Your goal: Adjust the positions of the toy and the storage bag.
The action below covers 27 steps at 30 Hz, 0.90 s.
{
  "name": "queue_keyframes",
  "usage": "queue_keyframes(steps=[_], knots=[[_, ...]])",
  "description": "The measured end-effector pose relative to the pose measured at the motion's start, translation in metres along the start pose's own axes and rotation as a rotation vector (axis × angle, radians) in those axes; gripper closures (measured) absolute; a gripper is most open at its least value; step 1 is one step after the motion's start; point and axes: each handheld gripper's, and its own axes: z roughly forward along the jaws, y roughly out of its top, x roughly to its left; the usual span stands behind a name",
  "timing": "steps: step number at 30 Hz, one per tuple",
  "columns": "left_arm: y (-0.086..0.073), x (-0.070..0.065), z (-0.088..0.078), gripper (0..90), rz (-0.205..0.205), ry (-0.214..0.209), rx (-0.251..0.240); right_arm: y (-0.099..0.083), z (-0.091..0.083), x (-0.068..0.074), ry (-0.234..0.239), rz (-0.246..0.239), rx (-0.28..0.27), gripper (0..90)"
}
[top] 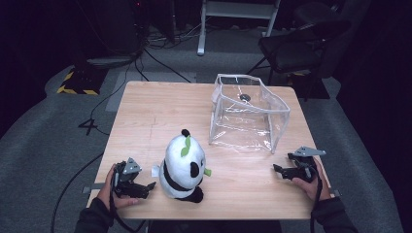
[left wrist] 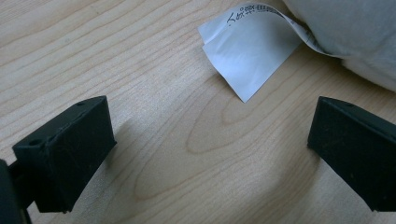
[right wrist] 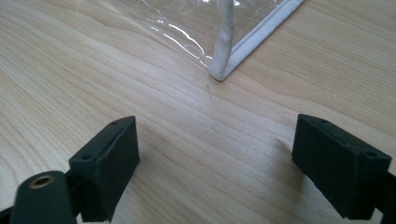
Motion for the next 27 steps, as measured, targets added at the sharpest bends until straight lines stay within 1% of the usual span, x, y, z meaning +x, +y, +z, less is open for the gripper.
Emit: queue_keyframes(steps=[5, 6, 8, 9, 10, 11, 12, 13, 14, 15, 16, 18, 21, 23, 24, 25, 27], knots=[[-0.001, -0.002, -0.001, 0.6, -0.012, 0.001, 0.002, 0.000, 0.000, 0.000, 0.000, 0.000, 0.000, 14.8], [-0.001, -0.002, -0.002, 0.8, -0.011, 0.006, 0.007, 0.000, 0.000, 0.000, 0.000, 0.000, 0.000, 14.8], [-0.001, -0.004, -0.002, 2.4, -0.022, 0.012, 0.003, 0.000, 0.000, 0.000, 0.000, 0.000, 0.000, 14.8], [-0.001, -0.005, -0.003, 7.1, -0.018, 0.008, 0.001, 0.000, 0.000, 0.000, 0.000, 0.000, 0.000, 14.8], [-0.001, -0.007, -0.005, 7.1, -0.021, 0.000, -0.004, 0.000, 0.000, 0.000, 0.000, 0.000, 0.000, 14.8], [-0.002, -0.009, -0.006, 12.2, -0.023, -0.005, -0.019, 0.000, 0.000, 0.000, 0.000, -0.001, 0.000, 14.8], [-0.002, -0.011, -0.009, 18.2, -0.014, -0.015, -0.012, 0.000, 0.000, 0.000, -0.001, -0.001, 0.000, 14.8], [-0.002, -0.013, -0.010, 18.7, -0.013, -0.027, -0.014, 0.000, 0.000, 0.000, -0.001, -0.001, 0.000, 14.8], [-0.002, -0.016, -0.013, 16.2, -0.002, -0.043, -0.025, 0.000, 0.000, 0.000, -0.002, -0.001, 0.000, 14.8], [-0.002, -0.019, -0.016, 17.3, -0.003, -0.050, -0.034, 0.000, 0.000, 0.000, -0.001, -0.001, 0.000, 14.8], [-0.001, -0.023, -0.018, 17.3, 0.008, -0.053, -0.035, 0.000, 0.000, 0.000, -0.001, -0.001, 0.000, 14.8], [0.001, -0.031, -0.023, 16.5, 0.029, -0.054, -0.045, 0.000, 0.000, 0.000, -0.001, -0.001, 0.000, 14.8], [0.006, -0.040, -0.026, 16.4, 0.051, -0.056, -0.044, 0.000, 0.000, 0.000, -0.001, -0.001, 0.000, 14.8], [0.008, -0.044, -0.027, 16.5, 0.054, -0.056, -0.053, 0.000, 0.000, 0.000, 0.000, -0.001, 0.000, 14.8], [0.010, -0.046, -0.028, 16.5, 0.062, -0.057, -0.054, 0.000, 0.000, 0.000, 0.000, -0.001, 0.000, 14.8], [0.011, -0.049, -0.029, 16.4, 0.074, -0.044, -0.051, 0.000, 0.000, 0.000, 0.000, -0.001, 0.000, 14.8], [0.014, -0.054, -0.031, 16.6, 0.088, -0.034, -0.060, 0.000, 0.000, 0.000, 0.000, -0.001, 0.000, 14.8]])
